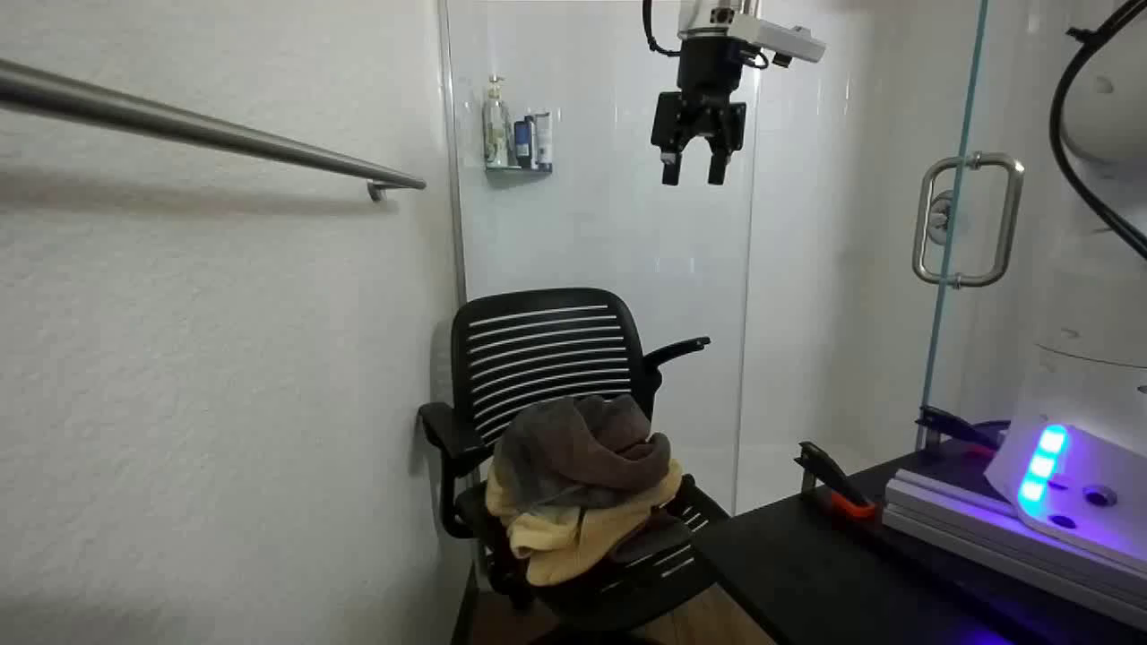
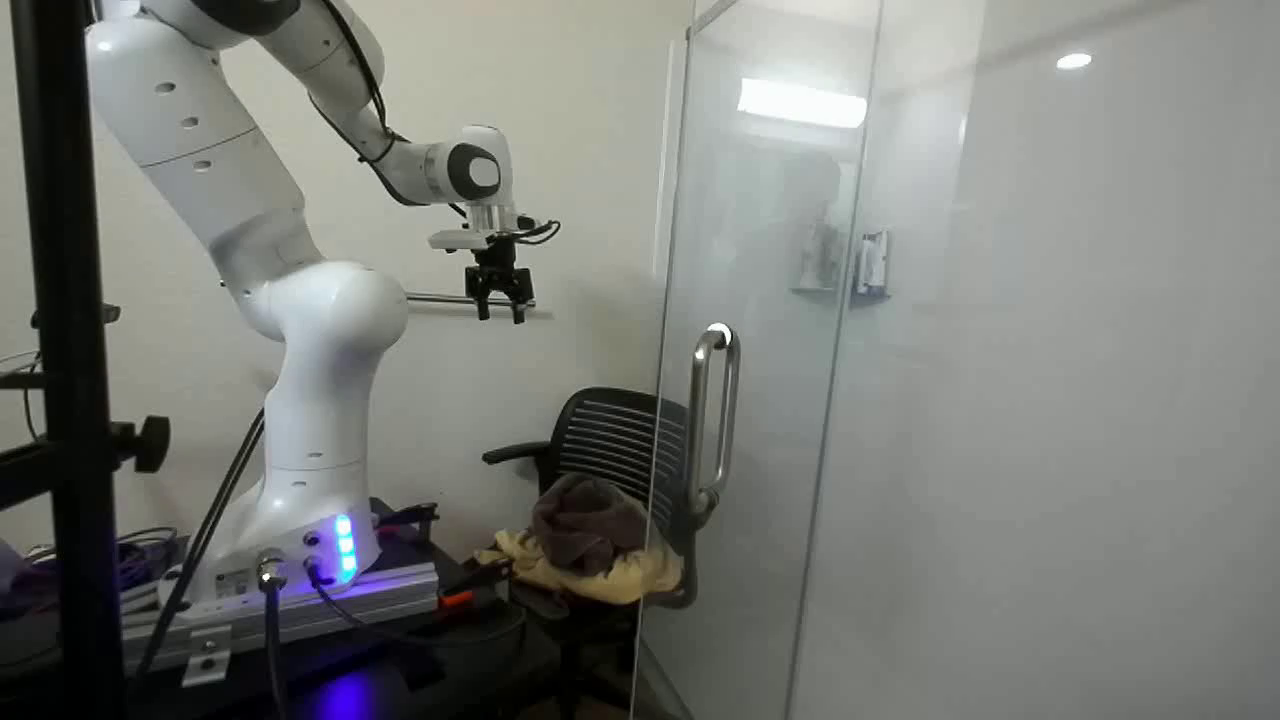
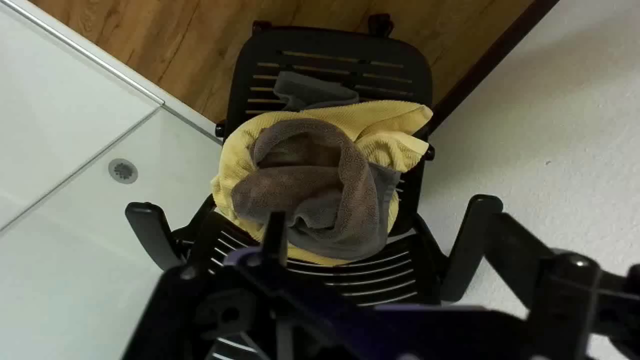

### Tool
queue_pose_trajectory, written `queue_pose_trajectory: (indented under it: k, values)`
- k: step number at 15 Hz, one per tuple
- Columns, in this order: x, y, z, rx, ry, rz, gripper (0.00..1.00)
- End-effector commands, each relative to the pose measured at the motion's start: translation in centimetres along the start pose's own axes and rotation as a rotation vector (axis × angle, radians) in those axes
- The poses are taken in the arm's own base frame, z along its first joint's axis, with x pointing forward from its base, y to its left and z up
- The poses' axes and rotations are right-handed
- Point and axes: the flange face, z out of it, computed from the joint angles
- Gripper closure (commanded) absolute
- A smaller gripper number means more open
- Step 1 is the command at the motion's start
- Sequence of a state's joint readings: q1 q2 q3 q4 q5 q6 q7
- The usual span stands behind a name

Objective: Close the shower door

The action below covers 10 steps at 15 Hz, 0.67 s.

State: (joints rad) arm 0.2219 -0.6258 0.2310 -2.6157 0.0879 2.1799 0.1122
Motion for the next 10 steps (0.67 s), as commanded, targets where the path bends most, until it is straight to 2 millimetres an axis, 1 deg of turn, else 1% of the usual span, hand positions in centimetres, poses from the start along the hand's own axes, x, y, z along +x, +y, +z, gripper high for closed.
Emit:
queue_pose_trajectory:
  k: [1, 2, 3, 4, 5, 6, 8, 9, 10]
  values:
    - [0.0, 0.0, -0.1, 0.0, -0.001, 0.0, 0.0]
    - [-0.1, 0.0, -1.2, -0.005, 0.042, 0.011, 0.0]
    - [-0.1, 0.0, -1.6, 0.002, 0.057, 0.017, 0.0]
    - [-0.1, -0.2, -1.8, 0.024, 0.036, 0.006, 0.0]
    - [-0.2, -0.4, -1.5, 0.042, 0.006, -0.007, 0.0]
    - [0.1, -0.2, -1.2, 0.008, 0.031, 0.007, 0.0]
    - [-0.1, -0.5, -1.4, 0.016, 0.028, 0.001, 0.0]
    - [-0.1, -0.4, -1.7, -0.033, 0.099, 0.015, 0.0]
    - [0.1, -0.2, -2.7, -0.056, 0.176, 0.039, 0.0]
